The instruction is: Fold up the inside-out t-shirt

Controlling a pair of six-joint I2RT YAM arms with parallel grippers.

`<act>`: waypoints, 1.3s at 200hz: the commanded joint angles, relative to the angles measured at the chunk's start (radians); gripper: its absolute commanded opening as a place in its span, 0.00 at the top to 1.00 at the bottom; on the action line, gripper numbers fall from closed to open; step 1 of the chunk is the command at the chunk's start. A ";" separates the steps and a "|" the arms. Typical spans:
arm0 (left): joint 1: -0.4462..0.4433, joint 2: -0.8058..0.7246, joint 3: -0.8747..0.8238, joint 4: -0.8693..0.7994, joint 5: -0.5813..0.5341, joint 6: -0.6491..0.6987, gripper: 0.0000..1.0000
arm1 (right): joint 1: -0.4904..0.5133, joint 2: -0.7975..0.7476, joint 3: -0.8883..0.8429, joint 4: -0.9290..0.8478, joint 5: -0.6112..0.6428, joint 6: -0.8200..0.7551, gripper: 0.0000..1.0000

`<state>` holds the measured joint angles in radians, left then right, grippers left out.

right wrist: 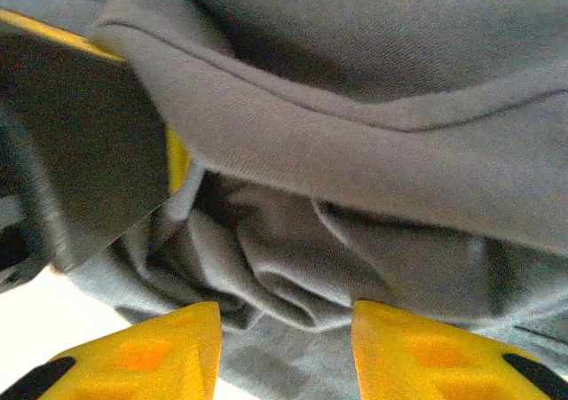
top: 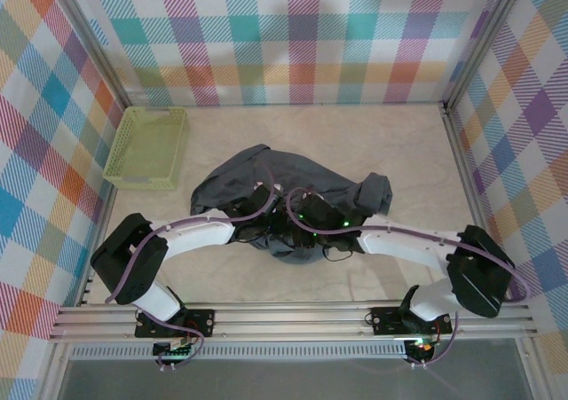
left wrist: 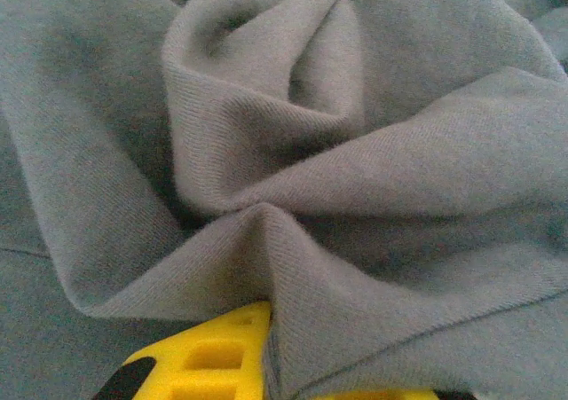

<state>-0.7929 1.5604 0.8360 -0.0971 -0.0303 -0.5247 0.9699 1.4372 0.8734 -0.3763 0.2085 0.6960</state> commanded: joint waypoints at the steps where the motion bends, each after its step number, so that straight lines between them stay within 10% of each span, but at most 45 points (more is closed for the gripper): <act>1: 0.005 -0.005 -0.020 0.038 0.031 -0.023 0.87 | 0.001 0.064 0.066 -0.011 0.059 0.051 0.56; 100: 0.053 -0.012 -0.033 0.047 0.072 -0.046 0.86 | 0.001 0.087 0.022 -0.005 0.092 0.016 1.00; 192: 0.089 0.103 0.083 -0.139 -0.039 -0.034 0.74 | 0.002 -0.321 -0.277 0.234 -0.008 -0.036 1.00; 260: -0.023 -0.082 0.011 -0.151 -0.073 0.111 0.42 | 0.001 -0.516 -0.409 0.380 -0.041 -0.099 1.00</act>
<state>-0.7429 1.6291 0.8787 -0.2199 -0.0471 -0.4995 0.9699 0.9409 0.4652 -0.0772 0.1879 0.6403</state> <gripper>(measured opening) 0.547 0.063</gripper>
